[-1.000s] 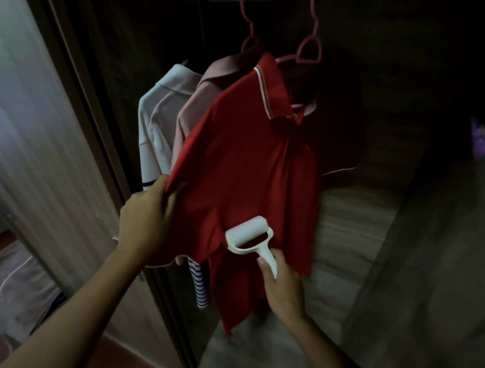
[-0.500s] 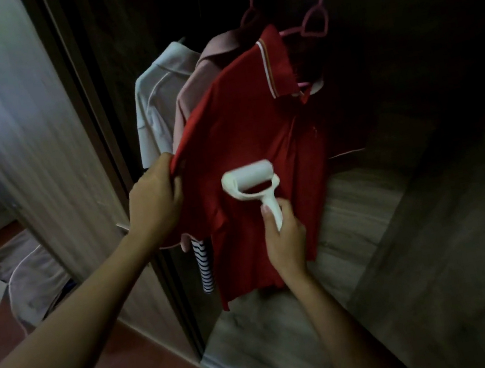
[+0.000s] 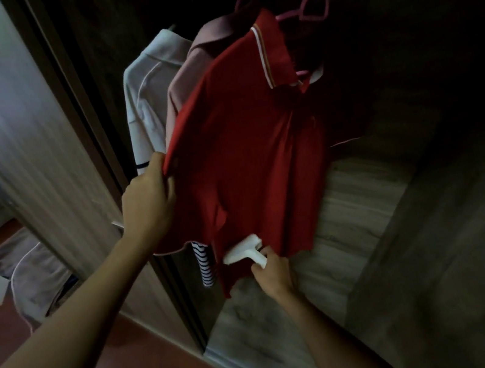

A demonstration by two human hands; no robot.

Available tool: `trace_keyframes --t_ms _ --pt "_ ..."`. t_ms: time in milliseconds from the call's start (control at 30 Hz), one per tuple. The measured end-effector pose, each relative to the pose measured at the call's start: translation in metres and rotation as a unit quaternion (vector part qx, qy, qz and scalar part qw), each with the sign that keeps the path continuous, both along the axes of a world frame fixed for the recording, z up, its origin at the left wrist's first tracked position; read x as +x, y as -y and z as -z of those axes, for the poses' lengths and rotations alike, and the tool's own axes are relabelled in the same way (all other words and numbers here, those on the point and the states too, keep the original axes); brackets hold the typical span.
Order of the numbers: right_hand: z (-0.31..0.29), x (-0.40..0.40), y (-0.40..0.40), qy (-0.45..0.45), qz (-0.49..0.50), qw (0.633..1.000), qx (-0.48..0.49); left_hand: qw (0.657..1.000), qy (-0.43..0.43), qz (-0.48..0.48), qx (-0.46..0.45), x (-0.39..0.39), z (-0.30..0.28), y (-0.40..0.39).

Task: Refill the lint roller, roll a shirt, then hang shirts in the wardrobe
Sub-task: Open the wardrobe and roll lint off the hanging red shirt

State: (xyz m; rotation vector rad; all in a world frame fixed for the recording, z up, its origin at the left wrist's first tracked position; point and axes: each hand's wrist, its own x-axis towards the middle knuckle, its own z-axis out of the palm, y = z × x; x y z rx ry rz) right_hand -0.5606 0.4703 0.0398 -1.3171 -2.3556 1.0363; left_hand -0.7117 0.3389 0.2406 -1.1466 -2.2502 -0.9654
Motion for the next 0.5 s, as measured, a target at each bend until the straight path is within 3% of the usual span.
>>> trace_keyframes --t_ms 167,400,500 --pt "-0.019 -0.01 0.001 -0.072 0.026 0.996 0.05 1.0 -0.005 -0.011 -0.01 -0.001 0.007 -0.002" --pt "0.019 -0.006 0.003 0.035 -0.017 0.999 -0.028 1.0 -0.013 -0.023 -0.013 0.004 0.011 -0.005" --pt "0.013 0.003 0.0 0.014 0.014 1.0 -0.005 0.999 -0.023 -0.028 -0.015 0.004 0.009 -0.006"
